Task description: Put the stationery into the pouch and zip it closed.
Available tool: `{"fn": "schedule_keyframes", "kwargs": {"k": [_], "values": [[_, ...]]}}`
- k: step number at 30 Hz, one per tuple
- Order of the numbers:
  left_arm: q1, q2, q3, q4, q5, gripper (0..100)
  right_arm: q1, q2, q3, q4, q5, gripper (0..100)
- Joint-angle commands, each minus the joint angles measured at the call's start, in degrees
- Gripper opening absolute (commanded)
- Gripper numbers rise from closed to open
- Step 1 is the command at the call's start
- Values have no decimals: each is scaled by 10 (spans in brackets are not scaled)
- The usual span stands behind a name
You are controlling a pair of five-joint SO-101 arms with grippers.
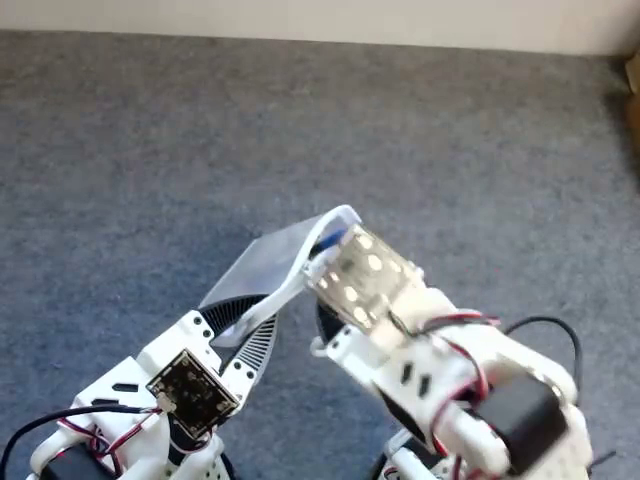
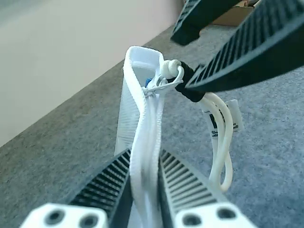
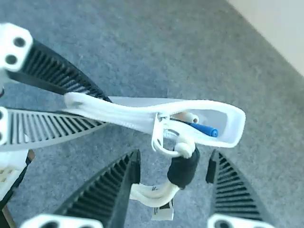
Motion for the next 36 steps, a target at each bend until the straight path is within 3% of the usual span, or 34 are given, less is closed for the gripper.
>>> {"fn": "schedule_keyframes", "kwargs": {"k": [1, 7, 16, 26, 36], "values": [[6, -3, 2, 1, 0, 6, -8, 50, -30, -15, 8, 211], [6, -3, 3, 1, 0, 6, 5, 71, -30, -53, 39, 177], [6, -3, 3, 2, 1, 6, 44, 67, -53, -85, 65, 5], [6, -4, 11, 2, 1, 6, 45, 75, -176, -105, 10, 5], [6, -5, 11, 2, 1, 6, 154, 75, -58, -247, -12, 5]]}}
